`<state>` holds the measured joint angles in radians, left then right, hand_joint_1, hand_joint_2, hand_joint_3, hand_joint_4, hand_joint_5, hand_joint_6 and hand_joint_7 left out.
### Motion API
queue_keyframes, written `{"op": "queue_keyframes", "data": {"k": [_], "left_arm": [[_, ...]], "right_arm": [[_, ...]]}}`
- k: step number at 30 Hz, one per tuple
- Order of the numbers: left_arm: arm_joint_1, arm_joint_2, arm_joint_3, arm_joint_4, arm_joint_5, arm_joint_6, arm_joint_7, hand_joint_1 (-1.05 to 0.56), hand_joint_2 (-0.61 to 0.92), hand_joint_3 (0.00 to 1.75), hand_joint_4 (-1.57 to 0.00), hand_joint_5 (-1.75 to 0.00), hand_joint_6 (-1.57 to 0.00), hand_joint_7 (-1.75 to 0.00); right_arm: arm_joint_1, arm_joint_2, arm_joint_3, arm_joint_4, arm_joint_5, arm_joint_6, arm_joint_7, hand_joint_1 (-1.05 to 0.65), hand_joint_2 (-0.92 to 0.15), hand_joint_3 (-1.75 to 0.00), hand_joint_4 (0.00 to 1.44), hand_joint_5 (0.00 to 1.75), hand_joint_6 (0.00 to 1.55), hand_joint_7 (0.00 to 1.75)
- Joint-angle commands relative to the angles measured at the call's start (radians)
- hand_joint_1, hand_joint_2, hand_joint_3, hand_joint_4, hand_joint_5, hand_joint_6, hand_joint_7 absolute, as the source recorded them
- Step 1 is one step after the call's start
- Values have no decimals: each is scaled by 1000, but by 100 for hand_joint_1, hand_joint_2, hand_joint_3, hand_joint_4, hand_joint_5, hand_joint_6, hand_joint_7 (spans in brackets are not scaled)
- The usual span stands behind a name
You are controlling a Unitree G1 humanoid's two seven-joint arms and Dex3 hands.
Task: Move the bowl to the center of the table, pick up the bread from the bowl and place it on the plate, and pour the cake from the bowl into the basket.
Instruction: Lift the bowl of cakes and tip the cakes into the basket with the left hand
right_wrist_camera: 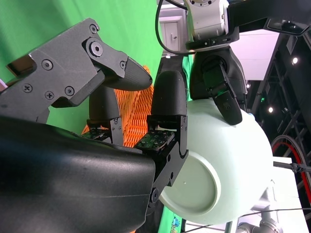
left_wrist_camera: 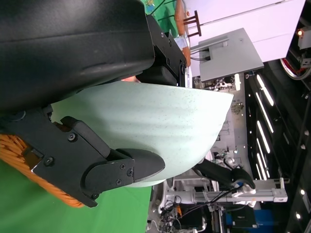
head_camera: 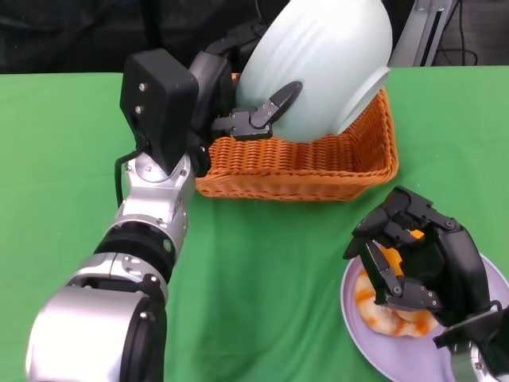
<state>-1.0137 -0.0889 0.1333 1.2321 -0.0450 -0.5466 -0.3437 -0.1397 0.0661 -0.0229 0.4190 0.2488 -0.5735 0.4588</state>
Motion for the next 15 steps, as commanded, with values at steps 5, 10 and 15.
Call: {"op": "queue_keyframes", "data": {"k": [5,10,15], "left_arm": [[-52,-12,48,-19,-71,78,-46,-9,55,112,-76,-168,-74,-147],[-66,-23,95,-29,-147,193,-95,-9,55,111,-78,-170,-77,-146],[-78,-25,132,-39,-201,285,-134,-10,61,100,-77,-173,-77,-149]], "right_arm": [[-3,-1,-6,1,15,0,3,-7,-50,-113,73,164,61,137],[1,1,-4,-7,20,5,8,-9,-49,-112,72,164,61,137],[-2,1,-5,-1,22,-4,13,-7,-49,-114,72,164,61,136]]}}
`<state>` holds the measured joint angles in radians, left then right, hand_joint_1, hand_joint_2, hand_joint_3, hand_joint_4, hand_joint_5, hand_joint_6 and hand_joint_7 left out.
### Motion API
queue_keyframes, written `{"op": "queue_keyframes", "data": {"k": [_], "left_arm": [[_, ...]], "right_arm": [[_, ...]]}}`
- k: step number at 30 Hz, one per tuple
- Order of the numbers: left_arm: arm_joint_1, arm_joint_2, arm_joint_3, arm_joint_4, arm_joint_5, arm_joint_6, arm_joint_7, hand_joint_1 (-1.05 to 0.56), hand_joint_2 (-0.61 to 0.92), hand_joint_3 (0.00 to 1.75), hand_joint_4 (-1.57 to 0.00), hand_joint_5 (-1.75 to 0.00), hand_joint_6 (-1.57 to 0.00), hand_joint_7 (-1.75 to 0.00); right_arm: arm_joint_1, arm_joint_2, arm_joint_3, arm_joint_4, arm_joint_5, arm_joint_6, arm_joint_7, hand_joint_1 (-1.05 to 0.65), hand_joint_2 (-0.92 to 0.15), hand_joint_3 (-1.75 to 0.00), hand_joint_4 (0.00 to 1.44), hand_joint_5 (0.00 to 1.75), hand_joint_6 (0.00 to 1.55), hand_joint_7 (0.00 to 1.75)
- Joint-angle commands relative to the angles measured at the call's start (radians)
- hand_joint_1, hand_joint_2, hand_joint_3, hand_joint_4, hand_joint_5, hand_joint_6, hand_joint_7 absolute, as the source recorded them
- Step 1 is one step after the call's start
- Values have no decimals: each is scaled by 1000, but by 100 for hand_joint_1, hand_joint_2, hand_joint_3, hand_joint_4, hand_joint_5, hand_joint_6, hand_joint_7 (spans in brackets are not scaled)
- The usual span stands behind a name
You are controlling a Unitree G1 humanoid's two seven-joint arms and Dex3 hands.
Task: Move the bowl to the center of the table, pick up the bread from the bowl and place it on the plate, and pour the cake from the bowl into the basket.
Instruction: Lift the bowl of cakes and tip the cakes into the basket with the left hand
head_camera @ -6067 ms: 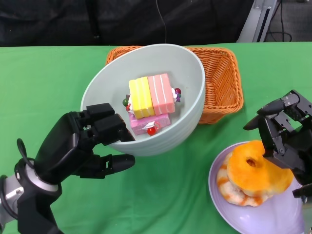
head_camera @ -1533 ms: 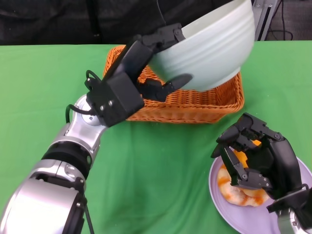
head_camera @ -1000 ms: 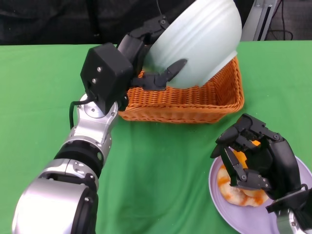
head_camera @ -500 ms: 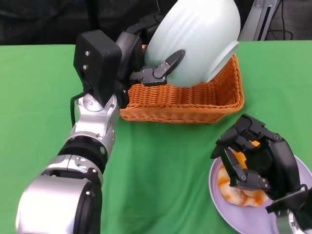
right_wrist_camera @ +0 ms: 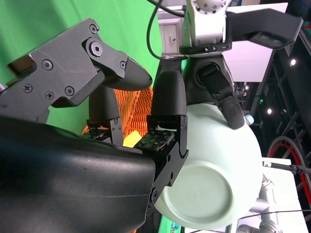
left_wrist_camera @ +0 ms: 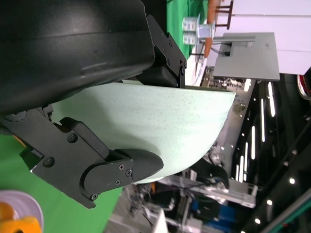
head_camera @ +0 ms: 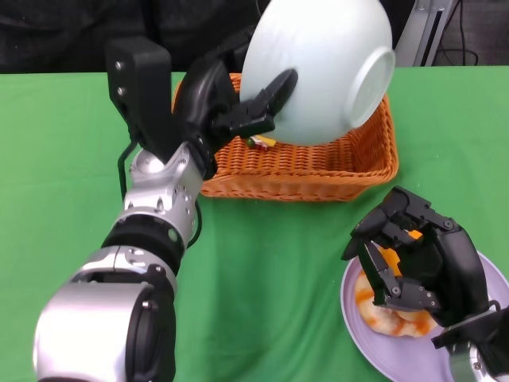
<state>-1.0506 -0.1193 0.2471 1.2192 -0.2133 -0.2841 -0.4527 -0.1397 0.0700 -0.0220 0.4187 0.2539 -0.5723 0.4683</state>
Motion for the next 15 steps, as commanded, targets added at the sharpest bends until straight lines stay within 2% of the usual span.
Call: {"op": "queue_keyframes", "data": {"k": [1,10,15], "left_arm": [[-45,5,26,-27,-44,46,-29,-10,61,100,-77,-173,-77,-149],[-75,10,91,-45,-131,247,-26,-7,65,105,-73,-174,-75,-154],[-75,10,96,-57,-136,271,-23,-6,65,106,-71,-175,-73,-157]], "right_arm": [[0,-3,-6,-4,17,0,4,-7,-49,-114,72,164,61,136],[9,-7,-4,-24,20,16,5,-9,-50,-112,72,165,61,136],[10,-6,-5,-27,19,16,3,-9,-50,-112,72,165,61,135]]}}
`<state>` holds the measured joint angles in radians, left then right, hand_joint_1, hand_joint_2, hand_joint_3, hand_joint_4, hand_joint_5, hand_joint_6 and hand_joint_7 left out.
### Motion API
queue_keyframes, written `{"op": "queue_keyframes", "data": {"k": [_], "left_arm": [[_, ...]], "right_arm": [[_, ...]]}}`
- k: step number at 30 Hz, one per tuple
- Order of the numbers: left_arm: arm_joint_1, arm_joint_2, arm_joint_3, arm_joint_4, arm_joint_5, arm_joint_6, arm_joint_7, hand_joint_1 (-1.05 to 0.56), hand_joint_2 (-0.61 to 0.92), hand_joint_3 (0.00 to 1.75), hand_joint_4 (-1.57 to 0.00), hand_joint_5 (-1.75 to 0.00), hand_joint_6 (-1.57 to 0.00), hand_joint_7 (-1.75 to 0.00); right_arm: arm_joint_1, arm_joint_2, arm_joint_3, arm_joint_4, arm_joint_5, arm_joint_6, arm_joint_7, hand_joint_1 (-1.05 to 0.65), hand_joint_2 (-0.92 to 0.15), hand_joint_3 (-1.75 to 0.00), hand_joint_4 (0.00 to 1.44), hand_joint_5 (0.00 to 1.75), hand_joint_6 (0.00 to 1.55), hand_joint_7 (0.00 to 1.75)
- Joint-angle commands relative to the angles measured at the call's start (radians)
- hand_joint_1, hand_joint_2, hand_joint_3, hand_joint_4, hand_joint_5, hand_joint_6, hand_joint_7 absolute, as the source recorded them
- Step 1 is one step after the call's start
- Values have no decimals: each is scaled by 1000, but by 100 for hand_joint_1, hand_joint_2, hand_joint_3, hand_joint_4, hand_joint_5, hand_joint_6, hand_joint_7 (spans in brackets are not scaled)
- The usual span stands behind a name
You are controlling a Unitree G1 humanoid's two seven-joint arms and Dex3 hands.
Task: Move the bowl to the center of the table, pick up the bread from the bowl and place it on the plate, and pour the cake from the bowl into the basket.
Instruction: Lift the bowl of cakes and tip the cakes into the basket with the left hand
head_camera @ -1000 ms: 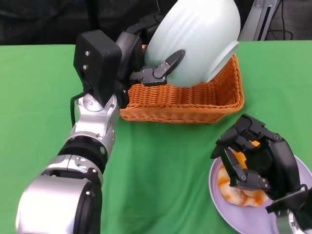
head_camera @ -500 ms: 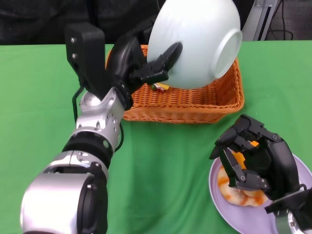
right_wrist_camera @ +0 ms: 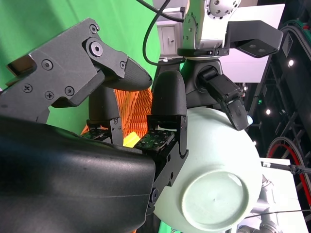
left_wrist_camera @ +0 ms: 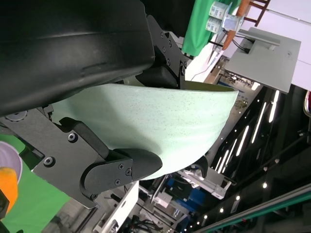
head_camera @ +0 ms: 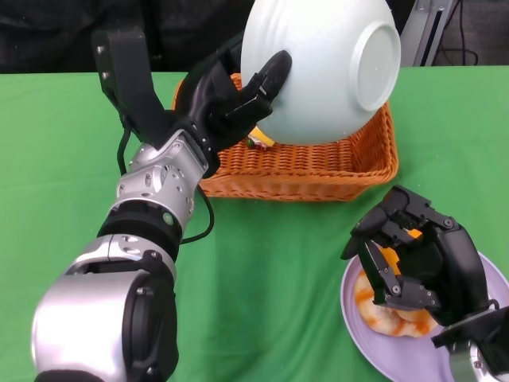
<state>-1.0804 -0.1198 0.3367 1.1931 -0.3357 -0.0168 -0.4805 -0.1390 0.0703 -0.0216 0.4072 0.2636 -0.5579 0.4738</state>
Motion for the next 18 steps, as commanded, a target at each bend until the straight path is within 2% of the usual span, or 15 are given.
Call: {"op": "queue_keyframes", "data": {"k": [1,7,18], "left_arm": [[-50,10,14,-32,-25,22,8,-6,65,106,-71,-175,-73,-157],[-63,5,42,-47,-66,87,11,-8,70,101,-70,-175,-69,-160],[-76,2,70,-60,-111,155,33,-10,74,93,-69,-175,-65,-164]], "right_arm": [[14,-8,-4,-26,8,10,-5,-9,-50,-112,72,165,61,135],[31,-15,-2,-63,-4,26,-18,-9,-57,-103,70,164,59,137],[30,-29,-5,-73,9,38,-4,-10,-57,-101,73,159,62,132]]}}
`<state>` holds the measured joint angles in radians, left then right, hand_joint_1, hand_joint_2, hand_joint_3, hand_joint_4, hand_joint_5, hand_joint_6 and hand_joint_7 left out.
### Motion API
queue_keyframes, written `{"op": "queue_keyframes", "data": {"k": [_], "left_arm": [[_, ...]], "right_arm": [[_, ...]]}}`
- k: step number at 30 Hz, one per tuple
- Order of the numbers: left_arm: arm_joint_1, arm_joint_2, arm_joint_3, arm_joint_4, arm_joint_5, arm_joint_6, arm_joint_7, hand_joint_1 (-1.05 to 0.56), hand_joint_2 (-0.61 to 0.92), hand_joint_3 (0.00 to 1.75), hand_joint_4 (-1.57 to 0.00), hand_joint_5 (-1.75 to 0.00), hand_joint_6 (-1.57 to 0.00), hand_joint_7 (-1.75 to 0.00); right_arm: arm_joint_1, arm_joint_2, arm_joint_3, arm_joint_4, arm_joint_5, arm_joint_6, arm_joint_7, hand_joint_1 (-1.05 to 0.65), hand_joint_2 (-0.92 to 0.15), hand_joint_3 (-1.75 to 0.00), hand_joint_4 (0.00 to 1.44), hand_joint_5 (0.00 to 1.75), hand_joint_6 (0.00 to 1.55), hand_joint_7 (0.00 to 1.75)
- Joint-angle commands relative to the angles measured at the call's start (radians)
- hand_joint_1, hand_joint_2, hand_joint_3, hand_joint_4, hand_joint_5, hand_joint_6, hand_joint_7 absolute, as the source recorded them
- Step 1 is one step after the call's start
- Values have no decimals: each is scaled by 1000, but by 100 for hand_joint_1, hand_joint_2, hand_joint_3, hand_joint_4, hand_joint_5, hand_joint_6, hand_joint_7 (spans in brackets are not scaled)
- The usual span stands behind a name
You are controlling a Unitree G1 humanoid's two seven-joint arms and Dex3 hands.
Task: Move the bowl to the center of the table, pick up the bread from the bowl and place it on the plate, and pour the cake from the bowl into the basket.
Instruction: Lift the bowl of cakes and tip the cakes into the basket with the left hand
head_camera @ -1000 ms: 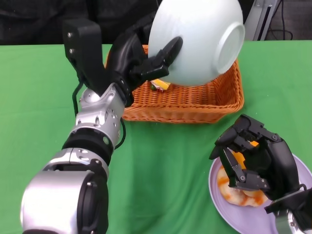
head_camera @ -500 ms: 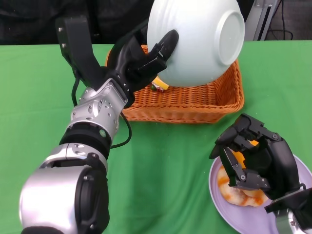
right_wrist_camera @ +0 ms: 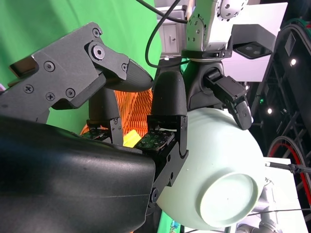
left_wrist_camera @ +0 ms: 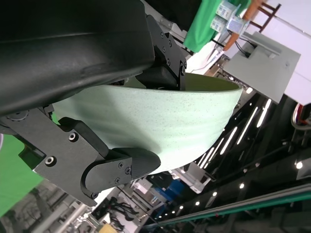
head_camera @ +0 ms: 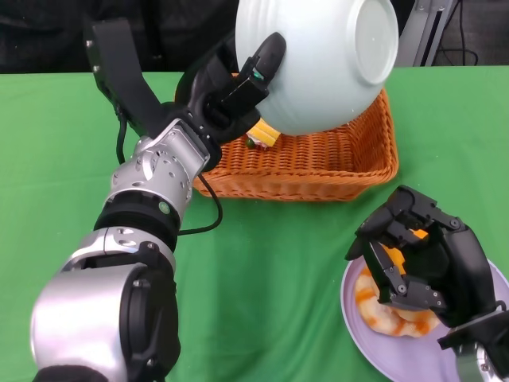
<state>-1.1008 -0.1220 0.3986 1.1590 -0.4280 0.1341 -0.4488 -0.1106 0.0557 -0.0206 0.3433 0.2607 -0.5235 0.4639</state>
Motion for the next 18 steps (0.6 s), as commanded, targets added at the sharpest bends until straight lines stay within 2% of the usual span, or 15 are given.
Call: {"op": "queue_keyframes", "data": {"k": [1,9,18], "left_arm": [[-58,5,13,-26,-28,15,3,-10,74,93,-69,-175,-64,-165],[-62,6,24,-29,-39,36,8,-10,76,89,-68,-175,-60,-168],[-71,-2,53,-57,-80,107,45,-13,83,76,-67,-175,-56,-170]], "right_arm": [[3,-13,-5,-13,15,9,8,-10,-57,-101,73,159,62,131],[6,-11,-6,-24,18,22,11,-11,-56,-100,73,160,63,130],[40,-21,-1,-90,6,59,-4,-11,-57,-98,73,160,63,130]]}}
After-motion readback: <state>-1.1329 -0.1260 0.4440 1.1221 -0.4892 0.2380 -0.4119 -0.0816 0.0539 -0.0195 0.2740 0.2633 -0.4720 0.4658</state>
